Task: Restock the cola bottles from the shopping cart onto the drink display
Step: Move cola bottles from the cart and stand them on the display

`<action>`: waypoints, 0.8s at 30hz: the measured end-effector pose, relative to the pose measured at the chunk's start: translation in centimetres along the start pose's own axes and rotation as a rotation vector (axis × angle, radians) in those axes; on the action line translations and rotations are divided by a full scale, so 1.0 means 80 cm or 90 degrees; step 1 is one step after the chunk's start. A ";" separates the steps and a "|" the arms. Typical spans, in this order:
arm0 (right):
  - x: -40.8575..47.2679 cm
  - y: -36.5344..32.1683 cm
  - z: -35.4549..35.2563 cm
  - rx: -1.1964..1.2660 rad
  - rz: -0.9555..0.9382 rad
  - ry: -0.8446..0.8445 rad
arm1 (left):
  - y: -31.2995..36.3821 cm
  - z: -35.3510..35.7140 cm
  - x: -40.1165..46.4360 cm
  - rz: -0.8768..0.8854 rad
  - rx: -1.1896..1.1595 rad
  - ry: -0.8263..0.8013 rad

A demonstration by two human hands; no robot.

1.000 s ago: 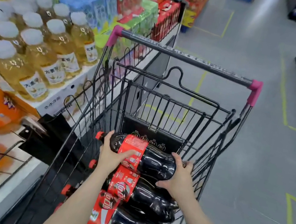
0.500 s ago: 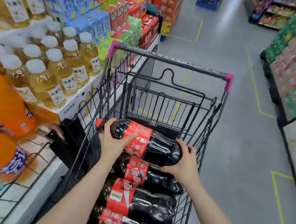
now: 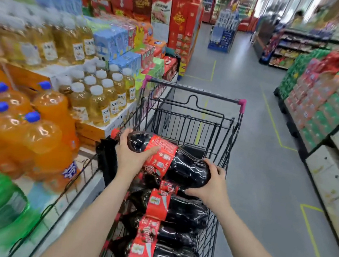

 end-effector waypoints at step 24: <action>-0.421 -0.055 0.112 0.047 -0.121 -0.180 | -0.086 -0.349 -0.397 -0.013 0.062 0.183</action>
Point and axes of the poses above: each hand's wrist, its own x-axis towards the middle knuckle, its own z-axis out of the palm, y = z × x, the point moved 7 cm from there along x, towards the middle knuckle, and after that the axes turned 11 degrees about x, right-handed, at the moved point
